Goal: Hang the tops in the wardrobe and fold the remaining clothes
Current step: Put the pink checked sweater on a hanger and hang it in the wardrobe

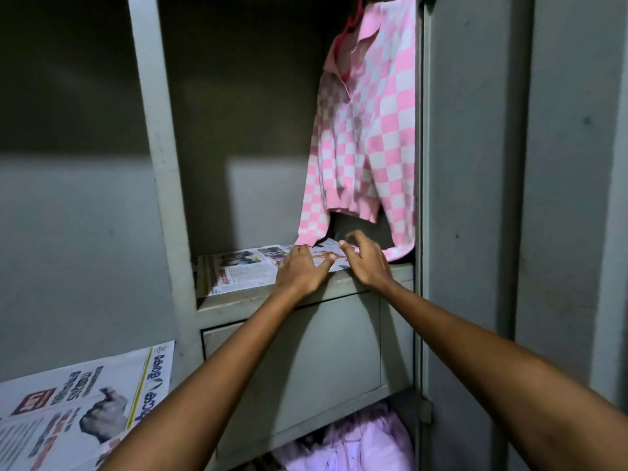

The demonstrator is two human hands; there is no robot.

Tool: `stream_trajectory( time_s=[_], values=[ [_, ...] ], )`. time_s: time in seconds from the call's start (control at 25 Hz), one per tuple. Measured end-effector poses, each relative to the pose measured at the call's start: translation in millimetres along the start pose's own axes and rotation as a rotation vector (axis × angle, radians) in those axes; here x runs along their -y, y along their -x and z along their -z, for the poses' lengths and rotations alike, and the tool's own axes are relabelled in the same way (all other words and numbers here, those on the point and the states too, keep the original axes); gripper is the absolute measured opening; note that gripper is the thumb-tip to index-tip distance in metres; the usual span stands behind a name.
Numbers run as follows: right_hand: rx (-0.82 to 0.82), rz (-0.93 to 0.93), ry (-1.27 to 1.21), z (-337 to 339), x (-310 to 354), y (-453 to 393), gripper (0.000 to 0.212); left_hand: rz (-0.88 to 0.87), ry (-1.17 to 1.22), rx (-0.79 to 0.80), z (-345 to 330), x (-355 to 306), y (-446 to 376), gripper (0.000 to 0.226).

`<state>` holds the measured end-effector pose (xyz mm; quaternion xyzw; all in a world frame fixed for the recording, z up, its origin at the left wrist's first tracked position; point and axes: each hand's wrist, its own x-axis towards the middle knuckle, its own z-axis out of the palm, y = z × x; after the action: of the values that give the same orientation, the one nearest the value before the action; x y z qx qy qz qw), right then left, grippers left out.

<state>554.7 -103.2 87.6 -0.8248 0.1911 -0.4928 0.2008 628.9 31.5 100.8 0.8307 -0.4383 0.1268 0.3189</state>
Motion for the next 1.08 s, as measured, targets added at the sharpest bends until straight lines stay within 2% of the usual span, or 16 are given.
stream_trajectory(
  time_s=[0.08,0.16,0.2,0.28,0.4,0.56,0.72,0.84,1.0,1.08],
  values=[
    [-0.161,0.013,-0.100,-2,17,27,0.033,-0.145,0.213,-0.175,1,-6,20,0.058],
    [-0.263,0.001,-0.157,-4,31,59,0.040,-0.202,0.417,-0.221,-3,-11,47,0.053],
    [-0.263,-0.011,-0.162,-4,36,74,0.043,-0.198,0.511,-0.214,-7,-12,62,0.052],
    [-0.209,-0.047,-0.165,0,41,111,0.046,-0.152,0.632,-0.175,-23,-11,100,0.051],
    [-0.111,-0.137,-0.209,12,40,177,0.040,-0.057,0.636,-0.156,-46,-11,164,0.044],
    [0.081,-0.272,-0.247,44,33,276,0.033,0.169,0.678,-0.117,-63,-27,257,0.039],
    [0.402,-0.582,-0.293,80,26,380,0.040,0.439,0.747,0.056,-91,-41,373,0.040],
    [0.643,-0.745,-0.354,114,27,460,0.050,0.558,0.744,0.282,-119,-45,451,0.049],
    [0.823,-0.997,-0.293,167,15,551,0.057,0.650,0.654,0.569,-157,-57,529,0.052],
    [0.846,-1.103,-0.292,194,0,593,0.060,0.681,0.645,0.708,-164,-75,563,0.046]
  ],
)
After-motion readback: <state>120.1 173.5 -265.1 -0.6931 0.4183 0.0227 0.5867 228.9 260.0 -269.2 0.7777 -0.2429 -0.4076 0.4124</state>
